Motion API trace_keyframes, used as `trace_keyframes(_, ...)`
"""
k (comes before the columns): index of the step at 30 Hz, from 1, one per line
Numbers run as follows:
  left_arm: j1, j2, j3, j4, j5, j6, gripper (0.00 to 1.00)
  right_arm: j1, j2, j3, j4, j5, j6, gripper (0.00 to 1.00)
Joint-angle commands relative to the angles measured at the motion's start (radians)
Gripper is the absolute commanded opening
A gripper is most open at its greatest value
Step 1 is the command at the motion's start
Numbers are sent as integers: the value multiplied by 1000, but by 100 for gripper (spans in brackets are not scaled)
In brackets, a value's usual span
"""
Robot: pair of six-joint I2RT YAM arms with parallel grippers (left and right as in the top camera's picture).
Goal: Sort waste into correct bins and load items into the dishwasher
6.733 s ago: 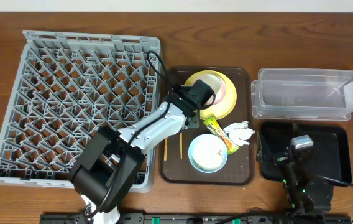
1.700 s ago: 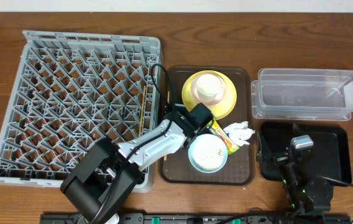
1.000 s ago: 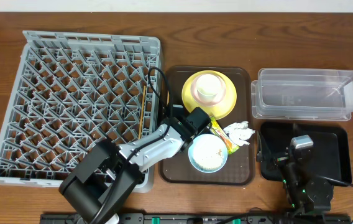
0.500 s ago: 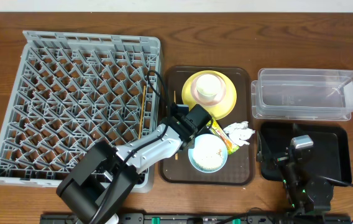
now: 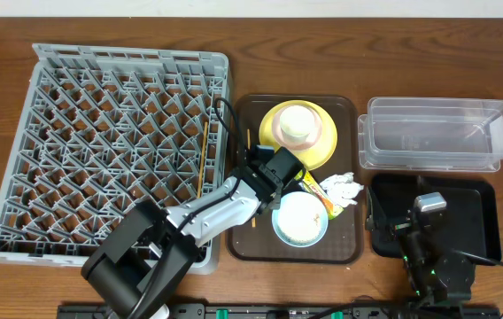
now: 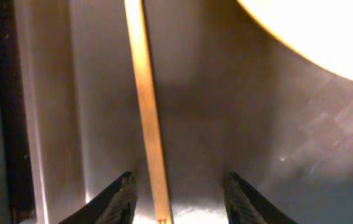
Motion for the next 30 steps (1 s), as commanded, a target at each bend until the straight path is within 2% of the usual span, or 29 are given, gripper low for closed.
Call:
trace_keyframes(1,-2,32,-6,4,-17,20,48,0,-5,-1,-4,-1,7,99)
trace_keyframes(16,-2,34,-60,61,-27,19,47,0,-5,-1,-4,-1,7,99)
trace_keyframes(19,-2,34,-68,68,-27,19,41,0,-5,-1,-4,-2,7,99)
trace_keyframes(22,-2,34,-68,68,-27,19,40,0,-5,-1,-4,-1,7,99)
trace_keyframes(26,-2,34,-68,66,-26,12,30,0,-5,-1,-4,-1,7,99)
trace_keyframes(30,-2,34,-71,59,-26,-27,25,0,-5,-1,-4,-2,7,99)
